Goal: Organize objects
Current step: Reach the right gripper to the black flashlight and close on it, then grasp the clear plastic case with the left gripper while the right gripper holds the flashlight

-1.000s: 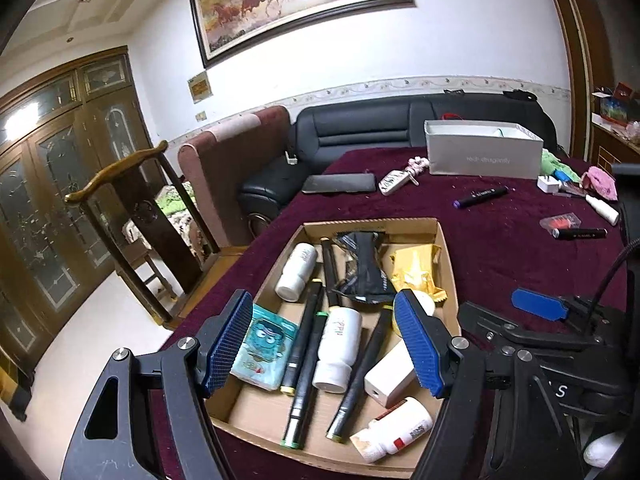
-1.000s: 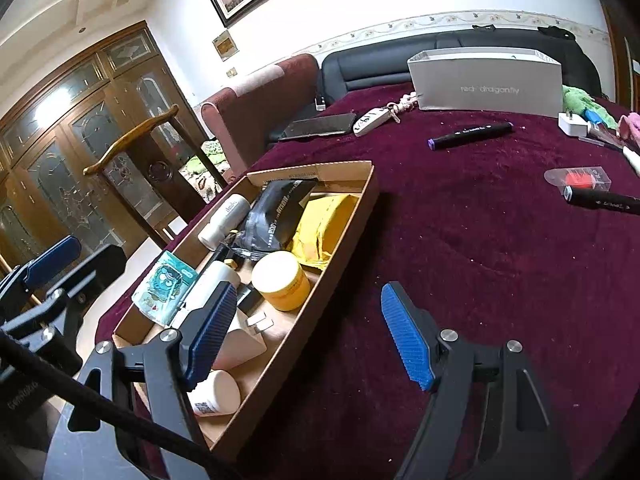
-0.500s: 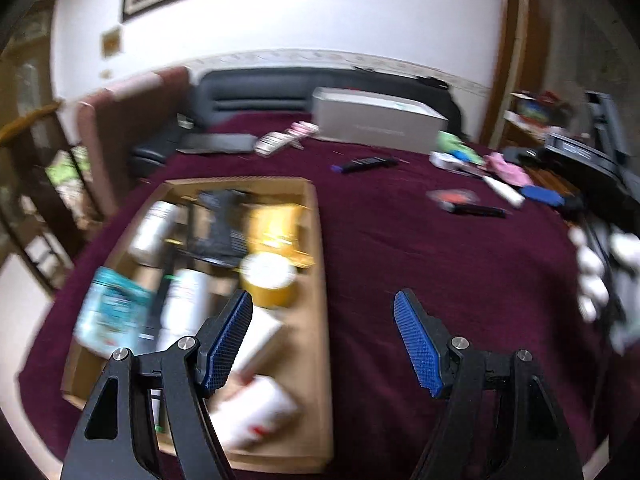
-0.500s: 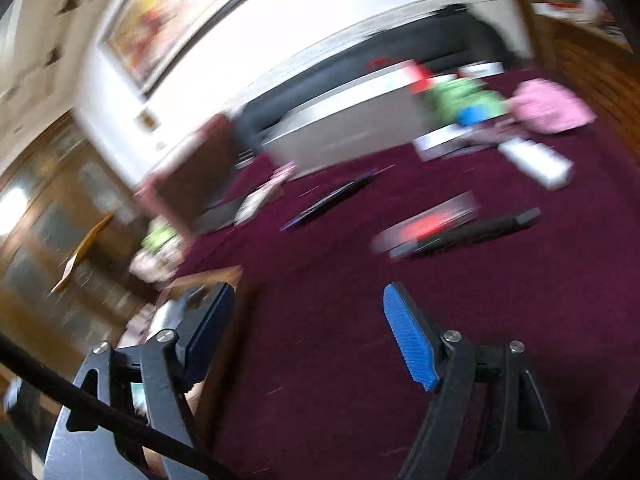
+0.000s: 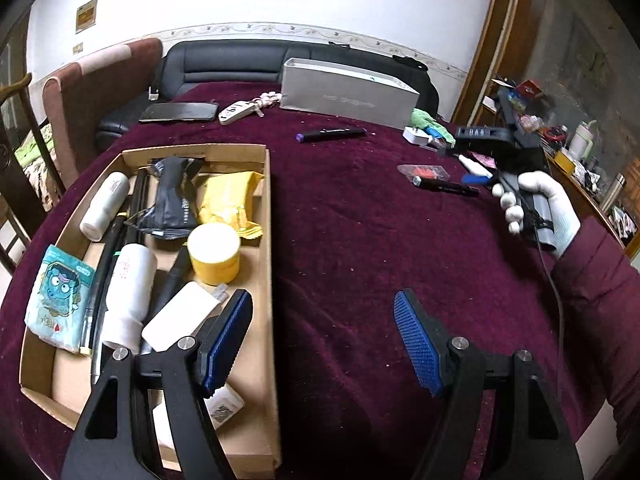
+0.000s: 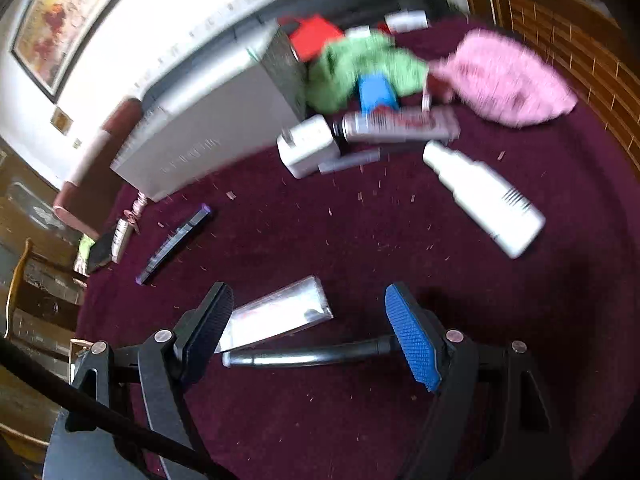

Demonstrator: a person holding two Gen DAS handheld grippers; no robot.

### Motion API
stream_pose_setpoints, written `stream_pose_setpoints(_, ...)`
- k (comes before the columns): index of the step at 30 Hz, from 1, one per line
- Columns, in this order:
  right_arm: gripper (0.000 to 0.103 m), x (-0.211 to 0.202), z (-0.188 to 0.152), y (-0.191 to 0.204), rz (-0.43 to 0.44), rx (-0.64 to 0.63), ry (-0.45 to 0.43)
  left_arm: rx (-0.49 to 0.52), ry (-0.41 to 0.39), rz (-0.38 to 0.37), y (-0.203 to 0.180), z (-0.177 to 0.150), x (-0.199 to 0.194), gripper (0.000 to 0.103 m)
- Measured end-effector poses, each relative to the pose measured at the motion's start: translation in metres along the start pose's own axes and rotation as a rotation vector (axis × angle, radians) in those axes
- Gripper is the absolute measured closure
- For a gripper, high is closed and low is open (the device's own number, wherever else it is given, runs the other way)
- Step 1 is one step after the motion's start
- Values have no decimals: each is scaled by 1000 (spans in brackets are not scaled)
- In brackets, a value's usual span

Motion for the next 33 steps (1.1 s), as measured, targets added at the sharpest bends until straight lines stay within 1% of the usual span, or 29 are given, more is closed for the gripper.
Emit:
stream_pose_setpoints(1,25,2,-14,5,50,19,58,-5,-5,3,3,1,-1,35)
stream_pose_setpoints(3,24,-4,-30,16,117,16,97,-17,-10,5,7,3,-2,35)
stream_pose_setpoints(5,24,-16,-60,35,265,39,230,-38,-3,-8,9,3,0,35)
stream_pose_setpoints(6,24,-23,-71,40,295,36,258,-51,4,-19,9,2,1,35)
stream_pose_setpoints(7,24,-30,-74,42,272,-2,233,-60,11,-25,9,1,4,35)
stream_pose_setpoints(9,24,-39,-76,44,169,-135,142,-79,24,-39,8,-1,6,35)
stream_pose_setpoints(10,24,-41,-79,46,114,-209,112,-87,28,-45,7,-2,5,35)
stream_pose_setpoints(11,24,-40,-83,49,83,-255,98,-87,29,-45,6,-2,4,35)
stream_pose_setpoints(13,27,-38,-94,52,26,-296,87,-79,22,-37,6,-1,1,35)
stream_pose_setpoints(14,32,-36,-99,52,-8,-314,83,-79,18,-35,6,0,-1,35)
stream_pose_setpoints(15,35,-36,-105,52,-28,-324,78,-79,15,-35,5,2,-2,35)
stream_pose_setpoints(16,35,-39,-110,54,-57,-337,63,-78,12,-34,5,3,-3,35)
stream_pose_setpoints(17,36,-42,-112,55,-76,-344,50,-75,9,-33,5,3,-3,35)
stream_pose_setpoints(19,40,-49,-123,58,-81,-345,37,-73,8,-36,3,3,-3,35)
stream_pose_setpoints(21,48,-50,-130,64,-109,-381,19,-66,10,-37,0,2,-3,35)
stream_pose_setpoints(22,56,-50,-134,69,-128,-420,4,-59,10,-38,-1,2,-3,35)
stream_pose_setpoints(23,69,-49,-138,73,-153,-466,-6,-46,11,-41,-3,2,-3,35)
stream_pose_setpoints(24,79,-50,-141,75,-166,-502,-12,-32,11,-44,-5,4,-3,35)
stream_pose_setpoints(26,90,-55,-143,75,-146,-510,7,9,4,-50,-10,11,-3,35)
stream_pose_setpoints(27,91,-59,-141,69,-149,-497,11,33,-3,-58,-14,19,-2,35)
stream_pose_setpoints(29,91,-63,-131,53,-177,-470,-19,62,-5,-96,-25,32,4,35)
stream_pose_setpoints(31,91,-71,-117,23,-233,-424,-53,95,-8,-142,-40,48,19,35)
stream_pose_setpoints(33,91,-77,-106,-8,-269,-372,-73,142,-10,-163,-56,62,40,35)
Point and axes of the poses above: each gripper's, at about its wrist camera, not at the fingertips, and x roughly the way its jaws point, y to its left, z to its top, the point moved 8 cm from there along x, roughly the way its jaws point, and after that the axes turned 14 degrees about -y, right-handed, at the moved point
